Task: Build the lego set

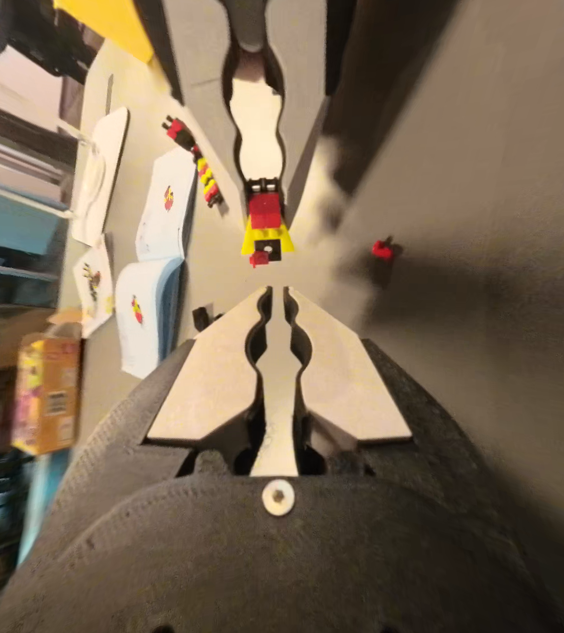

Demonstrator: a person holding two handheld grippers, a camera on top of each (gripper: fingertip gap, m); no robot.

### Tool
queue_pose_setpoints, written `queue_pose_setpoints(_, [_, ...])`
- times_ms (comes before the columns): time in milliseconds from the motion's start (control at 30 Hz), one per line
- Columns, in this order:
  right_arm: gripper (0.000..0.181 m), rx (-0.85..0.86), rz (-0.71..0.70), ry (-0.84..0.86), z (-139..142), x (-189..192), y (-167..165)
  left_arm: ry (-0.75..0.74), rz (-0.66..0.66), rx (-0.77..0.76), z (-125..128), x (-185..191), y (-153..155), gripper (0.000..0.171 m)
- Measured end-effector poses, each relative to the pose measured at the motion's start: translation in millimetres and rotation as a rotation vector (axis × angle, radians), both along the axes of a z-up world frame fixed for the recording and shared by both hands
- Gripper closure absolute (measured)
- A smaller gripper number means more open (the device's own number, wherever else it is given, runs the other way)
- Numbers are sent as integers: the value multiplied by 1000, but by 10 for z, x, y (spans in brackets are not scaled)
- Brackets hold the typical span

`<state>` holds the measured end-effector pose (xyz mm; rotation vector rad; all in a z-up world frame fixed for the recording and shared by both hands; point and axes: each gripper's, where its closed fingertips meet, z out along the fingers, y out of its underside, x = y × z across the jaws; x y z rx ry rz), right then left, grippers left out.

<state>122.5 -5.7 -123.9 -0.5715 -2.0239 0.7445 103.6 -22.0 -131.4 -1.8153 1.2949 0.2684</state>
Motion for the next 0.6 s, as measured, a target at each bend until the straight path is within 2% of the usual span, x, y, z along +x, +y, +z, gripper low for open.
queue_pose_setpoints(100, [166, -258, 25, -62, 60, 7, -33, -199, -2, -19, 112, 26, 22, 146])
queue_pose_setpoints(200, [166, -551, 81, -71, 275, 6, -102, -372, -61, 34, 277, 113, 36, 124])
queue_pose_setpoints(267, [166, -763, 150, -81, 447, 22, -150, -442, -117, 114, 394, 176, 35, 115])
queue_pose_setpoints(333, [166, -1001, 244, -113, 623, 53, -189, -442, -177, 269, 554, 215, 11, 117])
queue_pose_setpoints(400, [166, -1239, 336, -167, 773, 69, -188, -384, -182, 423, 680, 202, 28, 122])
queue_pose_setpoints(467, [166, -1433, 419, -226, 869, 71, -168, -336, -210, 514, 751, 242, 17, 124])
queue_pose_setpoints(600, [166, -1622, 528, -330, 949, 70, -175, -247, -215, 633, 858, 256, 44, 133])
